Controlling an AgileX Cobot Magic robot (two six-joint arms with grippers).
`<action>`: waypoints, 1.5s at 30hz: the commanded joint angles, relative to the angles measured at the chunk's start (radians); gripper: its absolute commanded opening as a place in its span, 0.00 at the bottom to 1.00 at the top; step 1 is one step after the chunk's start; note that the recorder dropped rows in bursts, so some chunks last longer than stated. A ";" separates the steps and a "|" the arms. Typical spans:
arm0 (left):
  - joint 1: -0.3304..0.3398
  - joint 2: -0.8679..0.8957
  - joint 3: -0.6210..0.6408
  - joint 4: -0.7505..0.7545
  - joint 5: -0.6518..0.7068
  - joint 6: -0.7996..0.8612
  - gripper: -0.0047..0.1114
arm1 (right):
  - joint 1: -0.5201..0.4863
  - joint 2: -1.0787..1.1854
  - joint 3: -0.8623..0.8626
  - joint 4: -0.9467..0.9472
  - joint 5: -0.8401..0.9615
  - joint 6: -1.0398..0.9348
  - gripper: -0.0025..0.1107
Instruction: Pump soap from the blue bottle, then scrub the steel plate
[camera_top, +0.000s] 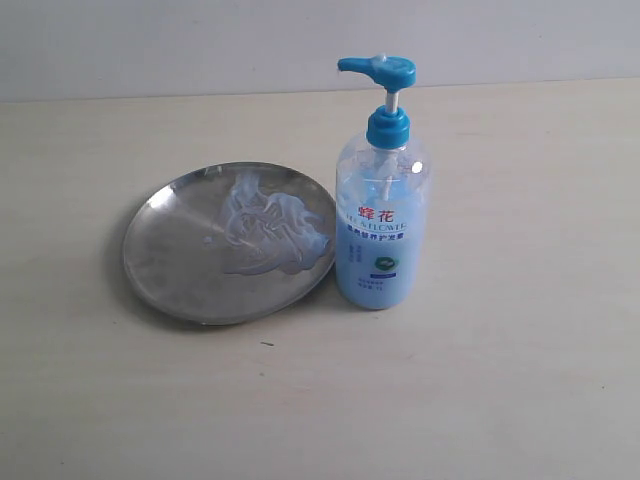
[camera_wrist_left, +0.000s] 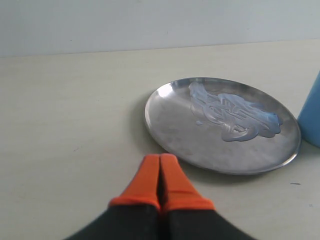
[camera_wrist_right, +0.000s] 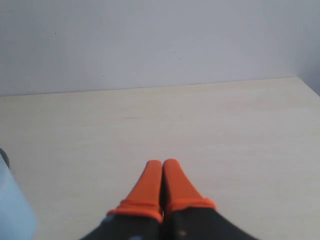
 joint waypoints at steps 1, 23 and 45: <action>0.000 -0.004 0.003 -0.002 -0.013 0.001 0.04 | -0.007 0.074 -0.054 0.000 -0.006 -0.004 0.02; 0.000 -0.004 0.003 -0.002 -0.013 0.001 0.04 | -0.007 0.183 -0.144 0.000 -0.021 -0.004 0.02; 0.000 -0.004 0.003 -0.002 -0.013 0.001 0.04 | -0.004 0.242 -0.150 0.059 -0.184 -0.039 0.02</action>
